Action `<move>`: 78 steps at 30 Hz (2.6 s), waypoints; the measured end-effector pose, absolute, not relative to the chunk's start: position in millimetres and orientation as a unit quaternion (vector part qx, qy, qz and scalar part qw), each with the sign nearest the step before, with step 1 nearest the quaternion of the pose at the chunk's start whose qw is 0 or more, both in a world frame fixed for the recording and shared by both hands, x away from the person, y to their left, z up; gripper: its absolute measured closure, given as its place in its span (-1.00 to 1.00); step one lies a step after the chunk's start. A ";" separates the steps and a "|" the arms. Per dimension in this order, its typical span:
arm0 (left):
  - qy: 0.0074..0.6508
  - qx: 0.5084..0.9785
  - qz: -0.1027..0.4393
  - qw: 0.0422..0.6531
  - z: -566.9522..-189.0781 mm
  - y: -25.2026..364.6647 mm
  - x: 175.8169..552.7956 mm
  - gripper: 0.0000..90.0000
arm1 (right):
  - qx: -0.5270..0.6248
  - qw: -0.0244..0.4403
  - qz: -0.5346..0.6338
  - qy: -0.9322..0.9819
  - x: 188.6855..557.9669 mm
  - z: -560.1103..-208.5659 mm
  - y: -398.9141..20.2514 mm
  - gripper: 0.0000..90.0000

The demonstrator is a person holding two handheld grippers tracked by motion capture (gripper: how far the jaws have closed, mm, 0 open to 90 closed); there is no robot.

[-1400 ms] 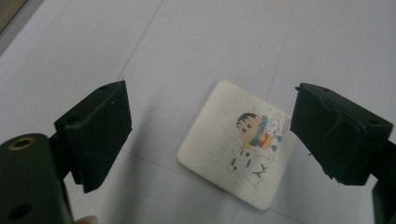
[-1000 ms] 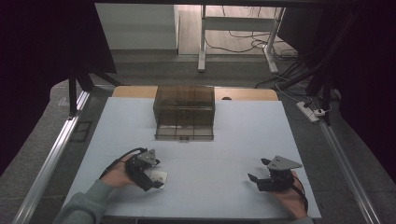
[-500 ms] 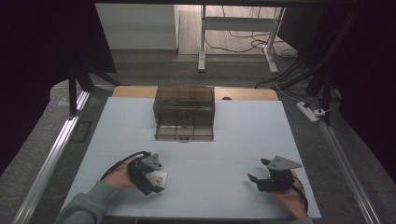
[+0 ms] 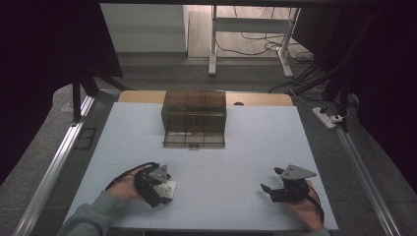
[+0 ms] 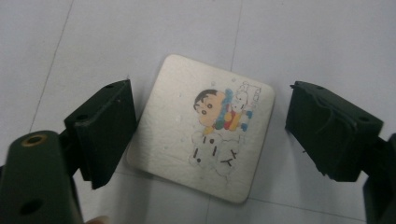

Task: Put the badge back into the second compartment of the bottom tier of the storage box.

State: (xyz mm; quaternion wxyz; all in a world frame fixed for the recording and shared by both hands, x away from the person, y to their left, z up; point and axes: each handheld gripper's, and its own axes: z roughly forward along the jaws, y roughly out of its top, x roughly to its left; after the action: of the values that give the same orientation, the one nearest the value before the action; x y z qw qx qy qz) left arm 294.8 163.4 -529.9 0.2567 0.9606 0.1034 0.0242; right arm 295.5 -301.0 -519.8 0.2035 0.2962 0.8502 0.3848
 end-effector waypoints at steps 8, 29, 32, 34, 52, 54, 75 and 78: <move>0.091 0.961 0.025 0.262 -527.1 165.2 291.9 -0.31 | 0.296 0.201 0.387 0.850 295.2 -519.6 -301.0 -0.57; 0.106 0.951 0.039 0.287 -519.4 168.9 289.8 -0.28 | 0.299 0.197 0.396 0.845 295.5 -518.9 -303.1 -0.57; 0.115 0.949 0.051 0.288 -516.5 169.8 288.2 -0.28 | 0.299 0.197 0.396 0.846 295.4 -518.8 -303.0 -0.57; 0.118 0.948 0.057 0.291 -514.8 170.3 287.4 -0.28 | 0.299 0.197 0.396 0.845 295.5 -518.8 -303.1 -0.57; 0.146 0.929 0.075 0.331 -502.4 177.8 286.0 -0.28 | 0.300 0.196 0.395 0.846 295.5 -519.1 -302.7 -0.57; 0.154 0.926 0.080 0.336 -501.1 179.4 286.0 -0.28 | 0.301 0.196 0.394 0.846 295.5 -519.1 -302.8 -0.57; 0.191 0.903 0.108 0.370 -490.1 187.8 286.1 -0.28 | 0.302 0.201 0.392 0.845 295.3 -519.0 -302.6 -0.57; 0.191 0.903 0.110 0.370 -489.7 187.7 286.0 -0.28 | 0.302 0.200 0.393 0.845 295.3 -519.4 -302.3 -0.57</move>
State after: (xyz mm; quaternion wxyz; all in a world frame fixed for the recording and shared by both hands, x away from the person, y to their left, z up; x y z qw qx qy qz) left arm 286.0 187.7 -489.7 0.3699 0.9025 0.1912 0.1098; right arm 295.3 -302.3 -519.4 0.2002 0.3020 0.8452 0.3930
